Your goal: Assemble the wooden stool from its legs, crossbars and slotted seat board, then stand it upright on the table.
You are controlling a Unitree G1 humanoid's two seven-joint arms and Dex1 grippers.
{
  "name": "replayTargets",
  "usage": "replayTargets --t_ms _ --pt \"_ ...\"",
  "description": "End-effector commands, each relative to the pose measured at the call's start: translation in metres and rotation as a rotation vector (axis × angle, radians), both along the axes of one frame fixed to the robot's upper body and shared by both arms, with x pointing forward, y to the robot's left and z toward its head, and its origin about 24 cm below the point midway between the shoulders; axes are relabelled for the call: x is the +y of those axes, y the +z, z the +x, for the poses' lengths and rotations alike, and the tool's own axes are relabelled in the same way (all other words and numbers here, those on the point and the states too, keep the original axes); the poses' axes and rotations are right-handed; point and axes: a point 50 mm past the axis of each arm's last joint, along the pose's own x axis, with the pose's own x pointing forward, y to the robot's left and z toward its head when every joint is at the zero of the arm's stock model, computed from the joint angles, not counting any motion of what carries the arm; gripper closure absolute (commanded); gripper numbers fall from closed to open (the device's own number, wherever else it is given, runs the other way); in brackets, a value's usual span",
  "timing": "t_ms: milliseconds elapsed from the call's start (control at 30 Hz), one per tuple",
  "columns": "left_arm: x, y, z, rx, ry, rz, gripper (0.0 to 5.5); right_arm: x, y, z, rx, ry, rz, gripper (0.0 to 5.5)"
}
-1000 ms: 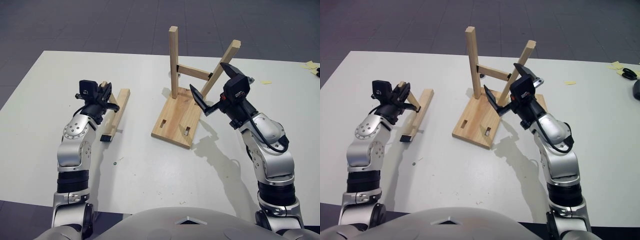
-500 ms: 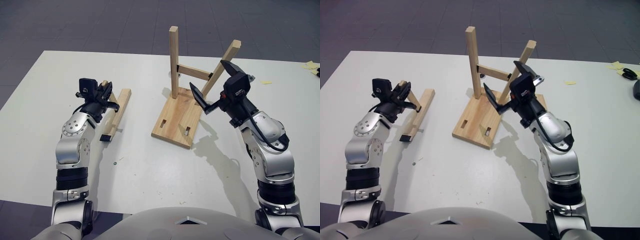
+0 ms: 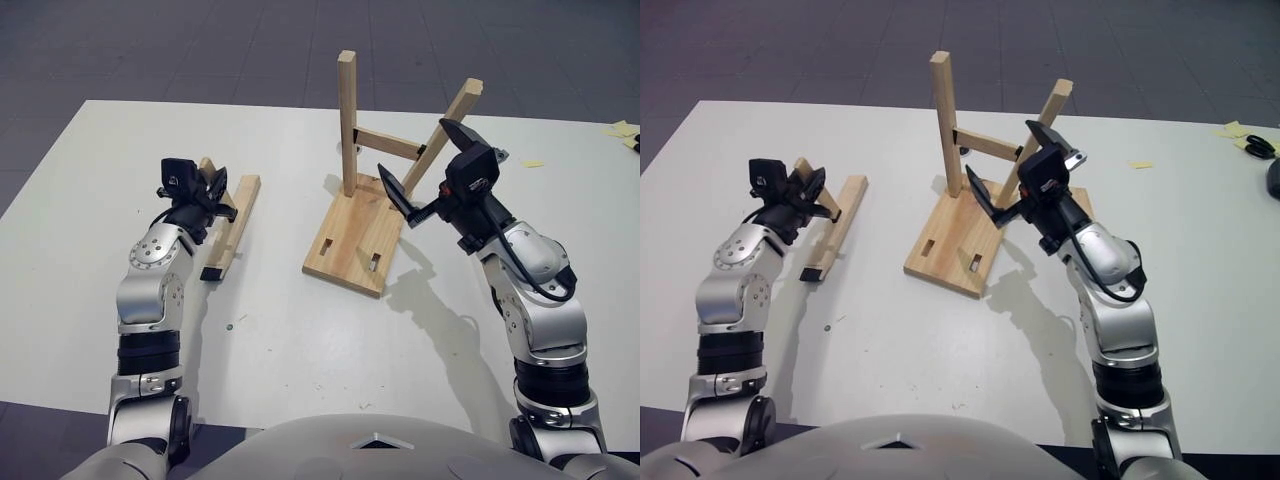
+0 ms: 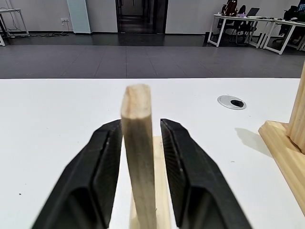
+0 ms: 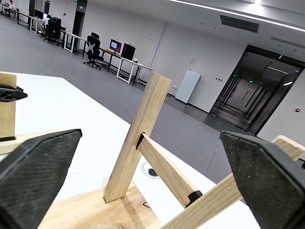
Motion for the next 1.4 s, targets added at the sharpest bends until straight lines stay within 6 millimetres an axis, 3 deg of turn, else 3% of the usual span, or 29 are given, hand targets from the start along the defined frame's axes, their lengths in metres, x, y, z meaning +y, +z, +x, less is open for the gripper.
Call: replayTargets --t_ms 33,367,733,800,1000,1067,1167,1400 --pt "0.005 0.015 0.007 -0.04 0.022 0.0 3.38 0.001 -0.001 0.0 0.003 0.002 -0.002 0.1" --pt "0.008 0.093 0.029 -0.218 -0.006 -0.021 1.76 0.002 -0.004 -0.001 0.017 0.006 -0.005 0.1" --pt "0.007 0.102 0.052 -0.249 -0.042 -0.055 0.12 0.005 0.0 0.0 0.005 0.024 -0.006 0.1" --pt "0.005 0.091 0.053 -0.217 -0.046 -0.053 0.12 0.005 0.0 0.0 0.005 0.023 -0.004 0.1" --pt "-0.004 -0.027 0.039 0.162 -0.092 0.007 0.12 0.009 -0.005 -0.003 0.028 0.035 -0.002 0.1" --pt "0.001 -0.049 0.032 0.225 -0.08 0.029 0.12 0.009 -0.004 -0.003 0.029 0.034 0.0 0.1" --pt "0.008 -0.053 0.029 0.223 -0.052 0.013 0.12 0.008 -0.005 -0.003 0.034 0.033 -0.003 0.1" --pt "0.01 -0.016 0.038 0.089 -0.026 -0.03 0.12 0.009 -0.008 -0.005 0.042 0.028 0.003 0.1"
